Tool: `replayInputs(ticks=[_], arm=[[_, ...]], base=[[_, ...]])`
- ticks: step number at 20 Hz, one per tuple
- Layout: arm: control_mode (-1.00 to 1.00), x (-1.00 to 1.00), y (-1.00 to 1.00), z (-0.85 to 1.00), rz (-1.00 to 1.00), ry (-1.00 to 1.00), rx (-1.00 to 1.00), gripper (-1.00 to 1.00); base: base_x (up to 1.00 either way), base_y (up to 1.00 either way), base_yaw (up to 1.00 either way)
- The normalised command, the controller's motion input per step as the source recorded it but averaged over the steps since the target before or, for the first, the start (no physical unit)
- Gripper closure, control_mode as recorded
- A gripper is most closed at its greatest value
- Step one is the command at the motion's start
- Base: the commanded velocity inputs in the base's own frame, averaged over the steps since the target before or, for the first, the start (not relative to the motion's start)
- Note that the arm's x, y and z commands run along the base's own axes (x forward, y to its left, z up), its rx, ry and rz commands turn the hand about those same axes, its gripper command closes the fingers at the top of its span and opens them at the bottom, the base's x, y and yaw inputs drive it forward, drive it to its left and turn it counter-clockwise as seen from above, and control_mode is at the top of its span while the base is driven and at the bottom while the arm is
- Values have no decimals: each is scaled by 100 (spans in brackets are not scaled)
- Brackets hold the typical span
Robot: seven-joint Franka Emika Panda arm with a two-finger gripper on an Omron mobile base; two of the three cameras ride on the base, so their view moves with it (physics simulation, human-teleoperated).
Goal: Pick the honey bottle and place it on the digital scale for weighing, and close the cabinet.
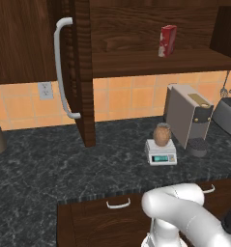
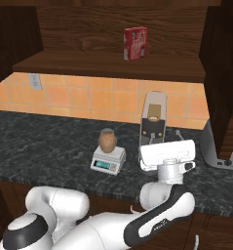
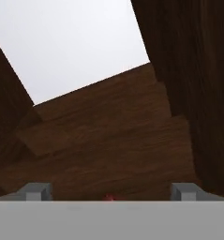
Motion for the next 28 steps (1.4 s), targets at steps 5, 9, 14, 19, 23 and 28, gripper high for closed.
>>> replayInputs(ticks=[5, 9, 14, 19, 23, 28], arm=[[-100, -17, -75, 11, 0, -13, 18, -100], [-100, 0, -68, 0, 0, 0, 15, -100], [-100, 0, -74, 9, 0, 0, 16, -100], [-100, -8, -66, 27, 0, 1, 10, -100], [-100, 0, -64, 13, 0, 3, 6, -100], [-100, -17, -28, 53, 0, -7, 3, -100]], base=[[0, 0, 0], [0, 0, 0], [0, 0, 0], [0, 0, 0], [0, 0, 0], [0, 0, 0]])
